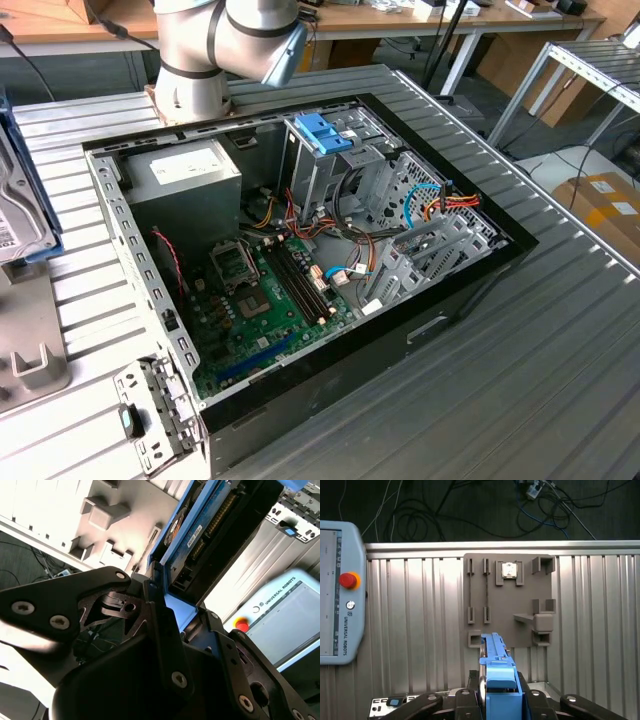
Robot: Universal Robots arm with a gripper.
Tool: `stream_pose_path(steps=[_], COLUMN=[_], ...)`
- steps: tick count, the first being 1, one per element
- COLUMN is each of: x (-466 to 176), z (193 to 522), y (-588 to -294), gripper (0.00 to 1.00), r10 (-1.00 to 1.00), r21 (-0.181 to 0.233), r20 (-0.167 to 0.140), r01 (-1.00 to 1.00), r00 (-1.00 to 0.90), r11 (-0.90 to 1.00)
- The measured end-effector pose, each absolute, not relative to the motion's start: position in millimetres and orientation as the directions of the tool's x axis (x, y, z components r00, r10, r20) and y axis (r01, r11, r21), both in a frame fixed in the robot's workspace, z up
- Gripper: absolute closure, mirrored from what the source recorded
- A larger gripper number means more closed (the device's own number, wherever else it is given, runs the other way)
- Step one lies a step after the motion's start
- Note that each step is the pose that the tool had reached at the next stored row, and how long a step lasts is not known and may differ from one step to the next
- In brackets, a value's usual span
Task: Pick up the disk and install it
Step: 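Pick up the disk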
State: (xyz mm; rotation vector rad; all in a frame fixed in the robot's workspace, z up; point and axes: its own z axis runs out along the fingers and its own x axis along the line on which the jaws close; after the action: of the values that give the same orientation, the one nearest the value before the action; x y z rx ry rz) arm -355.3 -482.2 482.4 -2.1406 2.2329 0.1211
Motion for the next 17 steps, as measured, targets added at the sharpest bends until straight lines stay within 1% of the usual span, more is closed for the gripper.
stream_pose_path(steps=[17], x=[-337], z=[481], y=[-486], gripper=[0.63], r10=[-0.995], r21=[0.025], r20=[-0.087], r01=[-0.999], r00=[-0.043], r11=[0.041])
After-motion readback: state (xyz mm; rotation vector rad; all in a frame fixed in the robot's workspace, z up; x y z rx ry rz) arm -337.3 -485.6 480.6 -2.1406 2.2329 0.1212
